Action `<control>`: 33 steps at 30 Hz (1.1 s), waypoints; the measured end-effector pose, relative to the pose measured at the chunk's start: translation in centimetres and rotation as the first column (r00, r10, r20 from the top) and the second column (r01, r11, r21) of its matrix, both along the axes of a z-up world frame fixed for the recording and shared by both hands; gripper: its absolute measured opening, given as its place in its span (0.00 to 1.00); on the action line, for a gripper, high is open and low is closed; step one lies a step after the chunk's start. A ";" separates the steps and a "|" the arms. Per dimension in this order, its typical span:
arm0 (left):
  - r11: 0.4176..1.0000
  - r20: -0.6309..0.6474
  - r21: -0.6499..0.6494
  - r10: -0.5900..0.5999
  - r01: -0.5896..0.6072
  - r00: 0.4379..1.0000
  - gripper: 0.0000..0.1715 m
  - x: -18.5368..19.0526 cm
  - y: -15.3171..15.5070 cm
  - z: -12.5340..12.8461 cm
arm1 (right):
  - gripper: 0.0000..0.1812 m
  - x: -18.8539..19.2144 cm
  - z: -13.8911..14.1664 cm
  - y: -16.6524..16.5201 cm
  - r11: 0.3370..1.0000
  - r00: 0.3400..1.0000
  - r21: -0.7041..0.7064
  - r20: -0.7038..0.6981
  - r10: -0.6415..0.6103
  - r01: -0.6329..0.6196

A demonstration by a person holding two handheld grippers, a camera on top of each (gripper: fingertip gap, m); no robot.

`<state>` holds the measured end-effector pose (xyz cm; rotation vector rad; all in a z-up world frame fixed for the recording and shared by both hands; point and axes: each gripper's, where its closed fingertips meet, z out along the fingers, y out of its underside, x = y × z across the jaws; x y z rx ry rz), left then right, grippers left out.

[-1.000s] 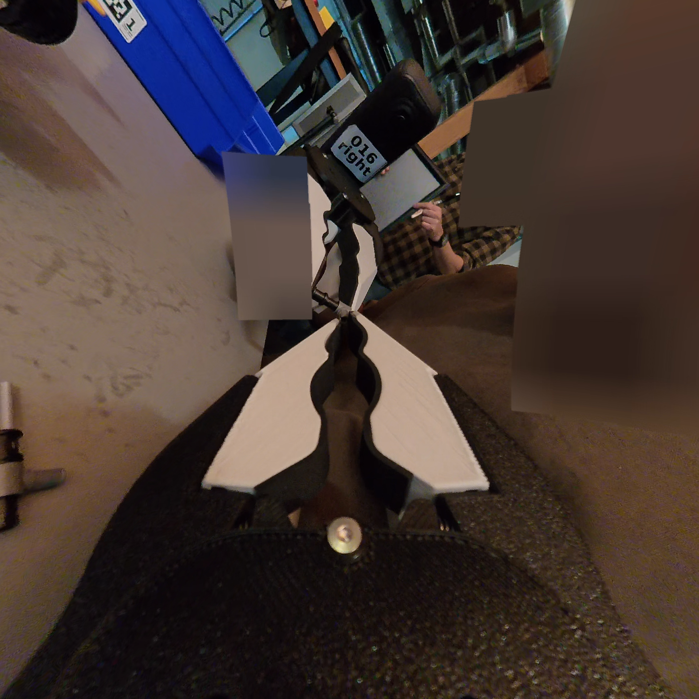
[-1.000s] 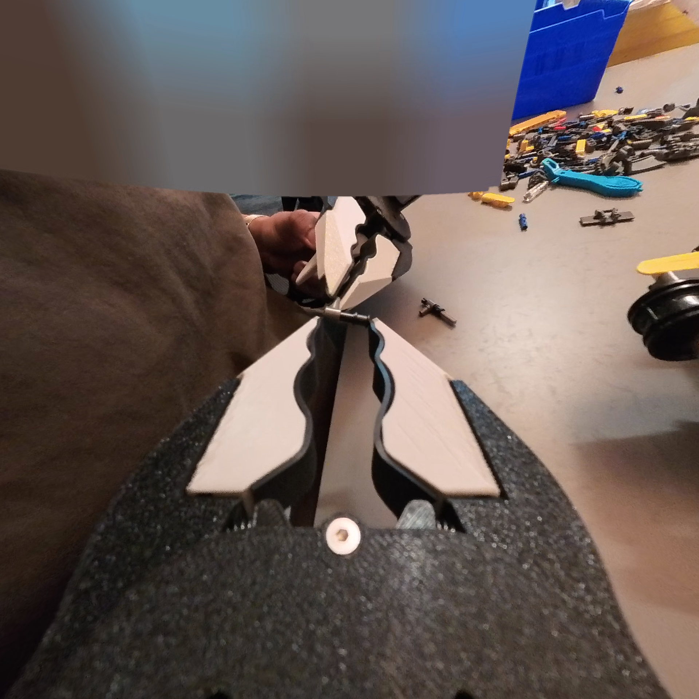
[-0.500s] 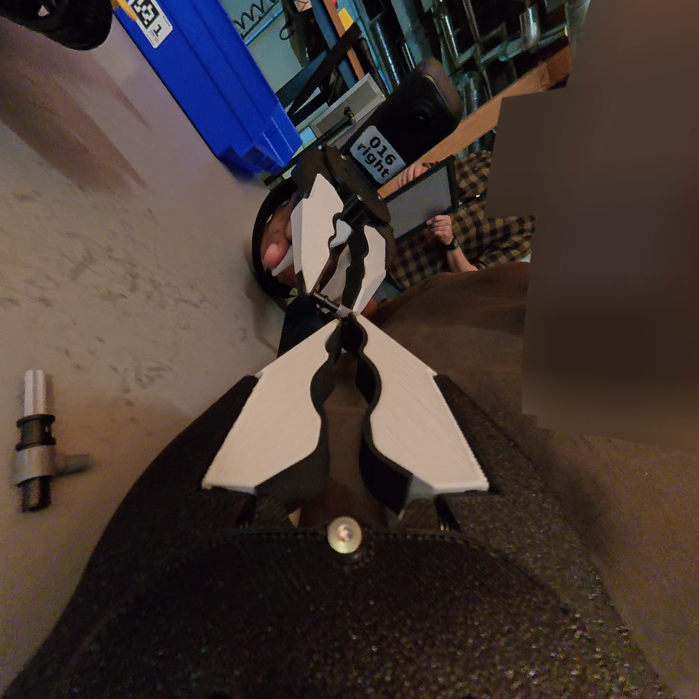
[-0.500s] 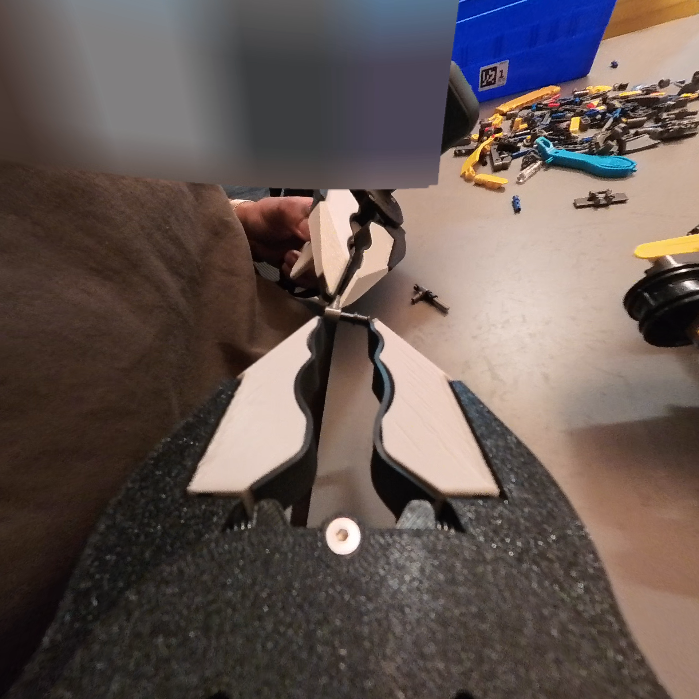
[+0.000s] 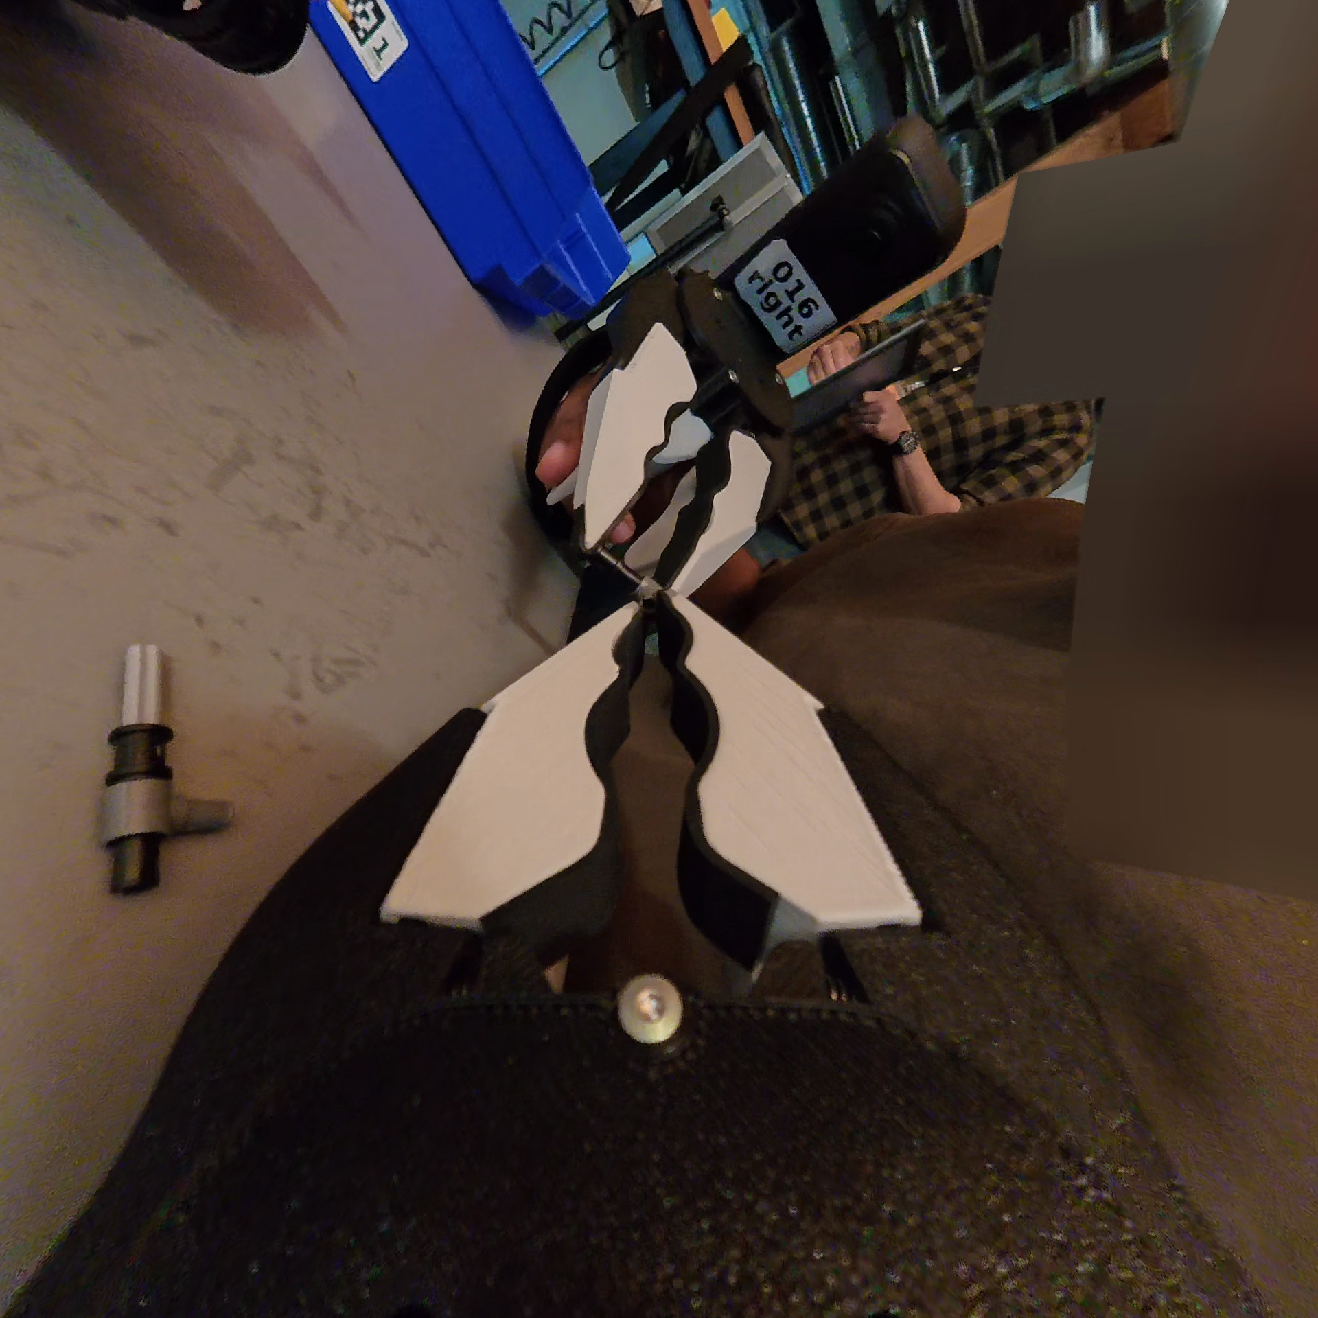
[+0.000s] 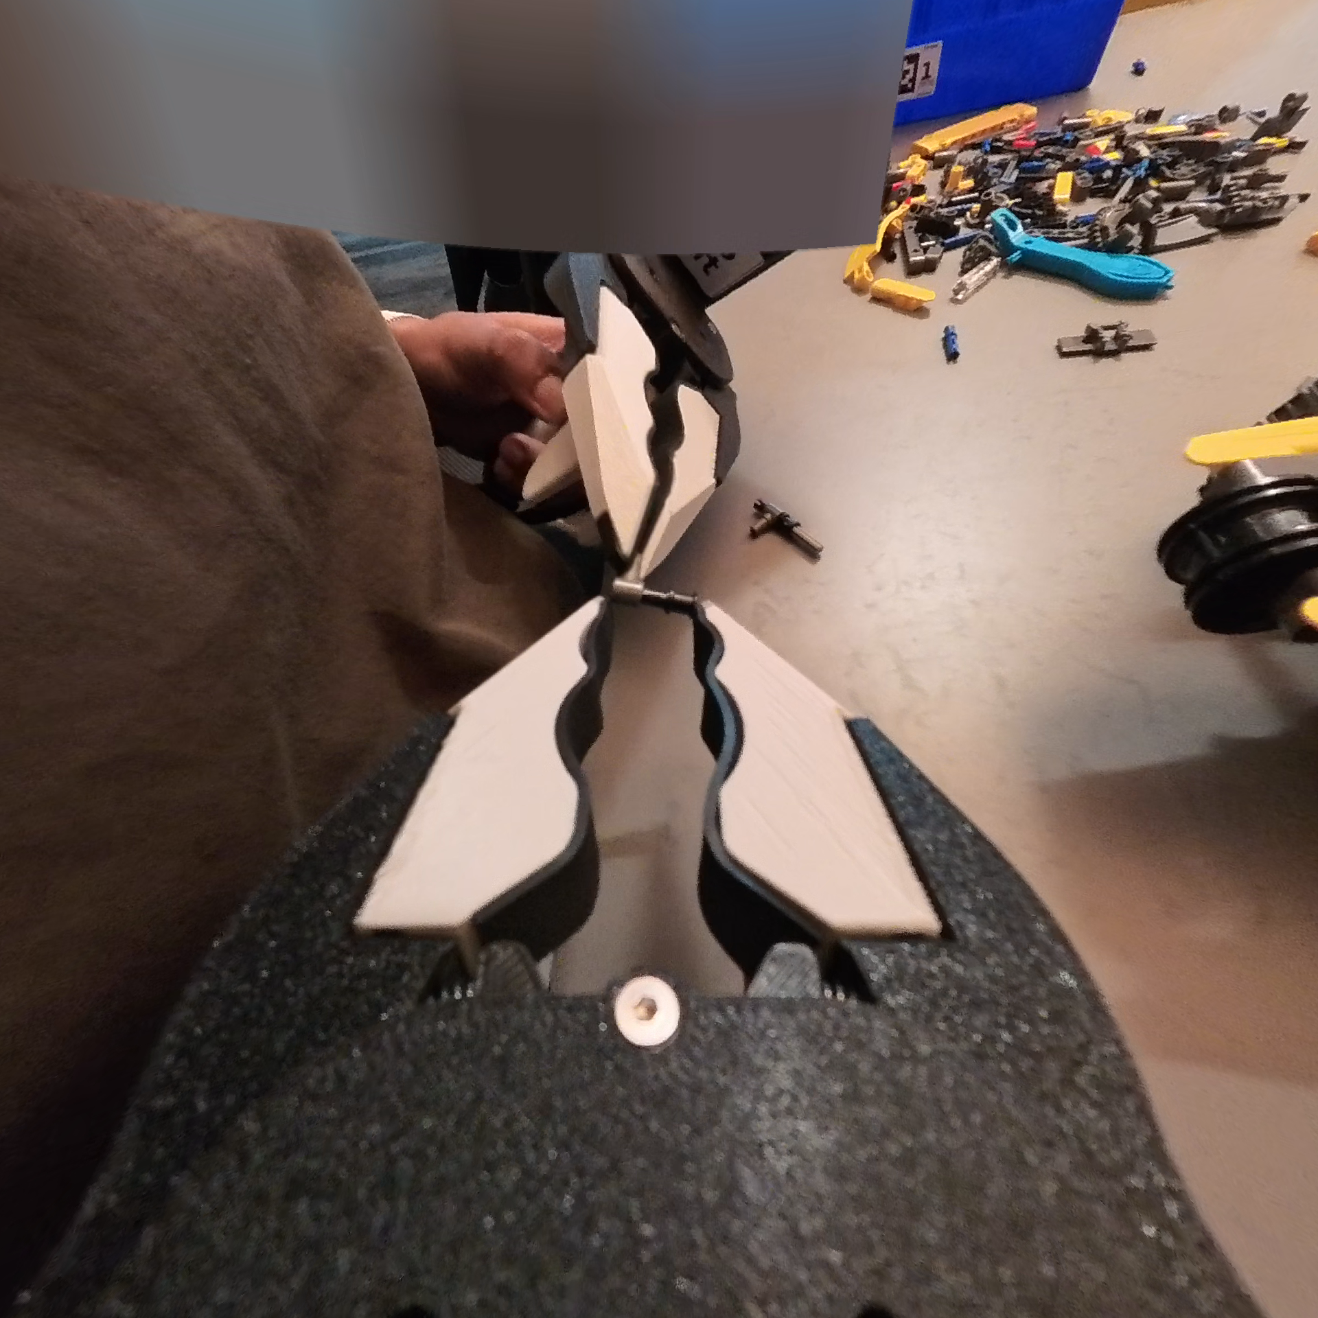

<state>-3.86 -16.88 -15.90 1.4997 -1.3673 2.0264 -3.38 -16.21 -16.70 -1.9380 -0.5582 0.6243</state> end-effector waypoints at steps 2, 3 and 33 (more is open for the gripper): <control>1.000 -0.004 0.007 0.005 -0.005 1.000 0.00 0.0 0.0 -0.1 | 0.12 0.0 -0.2 0.0 1.000 1.000 -0.004 0.013 -0.002 0.002; 1.000 -0.008 0.009 0.005 -0.005 1.000 0.00 0.0 0.0 -0.2 | 0.12 0.0 -0.3 0.0 1.000 1.000 -0.006 0.019 -0.001 0.001; 0.909 -0.004 0.359 0.229 -0.212 0.973 0.00 2.0 3.9 -2.3 | 0.00 2.4 -2.3 0.8 0.977 0.972 -0.073 0.142 -0.189 0.200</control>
